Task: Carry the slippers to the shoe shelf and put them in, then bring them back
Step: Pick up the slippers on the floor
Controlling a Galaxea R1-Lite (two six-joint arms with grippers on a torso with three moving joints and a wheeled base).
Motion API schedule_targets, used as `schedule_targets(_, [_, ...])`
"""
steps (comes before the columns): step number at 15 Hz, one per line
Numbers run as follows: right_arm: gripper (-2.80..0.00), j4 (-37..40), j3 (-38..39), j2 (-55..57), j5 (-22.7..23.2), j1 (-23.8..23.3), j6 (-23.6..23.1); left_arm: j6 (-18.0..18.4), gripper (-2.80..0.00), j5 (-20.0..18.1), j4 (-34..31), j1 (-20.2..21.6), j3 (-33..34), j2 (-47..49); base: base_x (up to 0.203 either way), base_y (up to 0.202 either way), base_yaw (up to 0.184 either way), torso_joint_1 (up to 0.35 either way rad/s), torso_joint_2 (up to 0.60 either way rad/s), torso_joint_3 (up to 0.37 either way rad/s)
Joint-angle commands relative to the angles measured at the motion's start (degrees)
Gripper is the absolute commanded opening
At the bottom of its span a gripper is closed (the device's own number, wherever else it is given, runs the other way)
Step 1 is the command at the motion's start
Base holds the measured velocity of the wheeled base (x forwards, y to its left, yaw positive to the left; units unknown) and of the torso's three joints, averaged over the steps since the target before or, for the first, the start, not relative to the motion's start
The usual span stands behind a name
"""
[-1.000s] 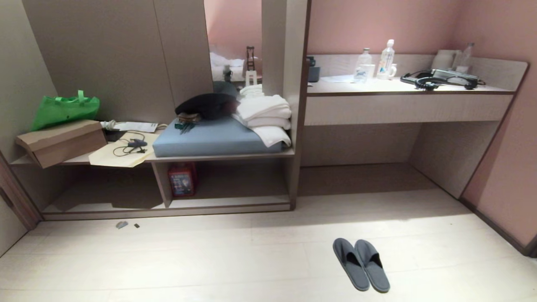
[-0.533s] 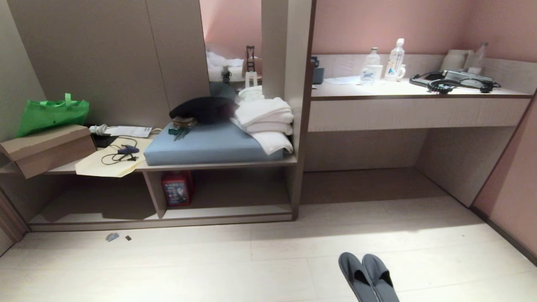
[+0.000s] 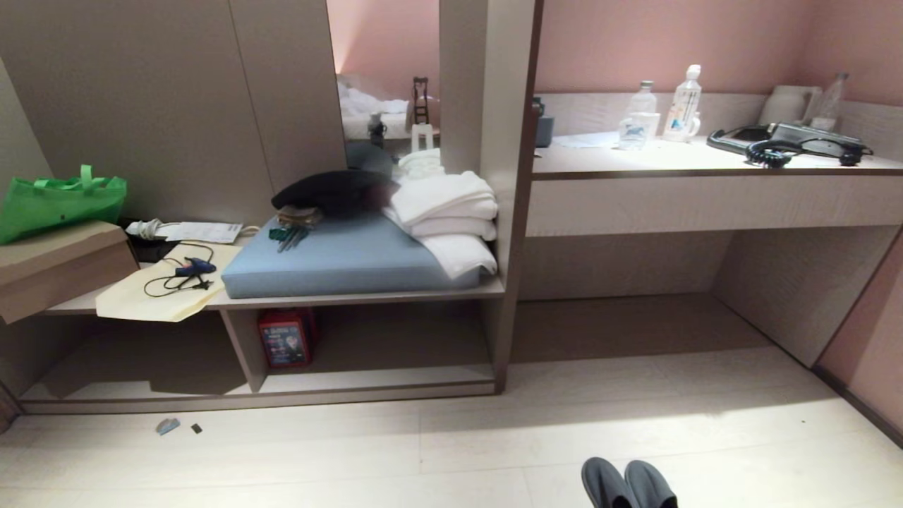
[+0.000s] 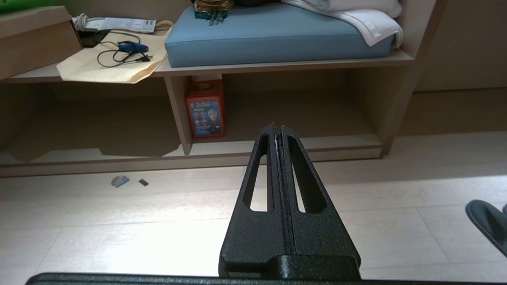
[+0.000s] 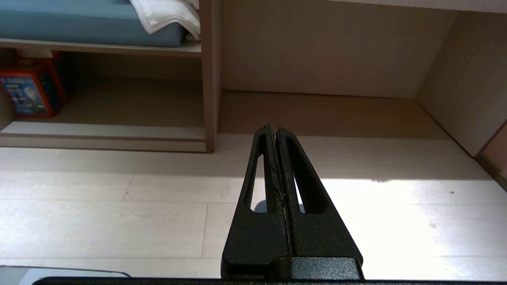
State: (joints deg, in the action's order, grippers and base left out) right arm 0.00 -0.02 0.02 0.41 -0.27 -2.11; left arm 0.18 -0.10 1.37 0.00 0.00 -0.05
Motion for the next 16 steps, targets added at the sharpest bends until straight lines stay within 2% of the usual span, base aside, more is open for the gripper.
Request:
schedule_targets(1, [-2.8,0.0,-0.04,-0.02,0.02,0.0,-0.02,0.0,-2.8,0.01,0.04,0.0,0.44,-0.04,0.196,0.0,-0.001,0.007,0.0,0.005])
schedule_targets(5, [-2.8,0.0,0.01,-0.01,0.02,0.0,-0.09,-0.53,-2.8,0.01,-0.05,0.0,0.44,-0.04,0.145,0.0,0.001,0.009,0.0,0.001])
schedule_targets(16, [-2.8,0.0,-0.03,0.06,0.02,0.0,0.0,-0.69,-2.8,0.01,-0.05,0.09,0.44,0.04,0.0,0.0,0.0,0.0,0.0,-0.029])
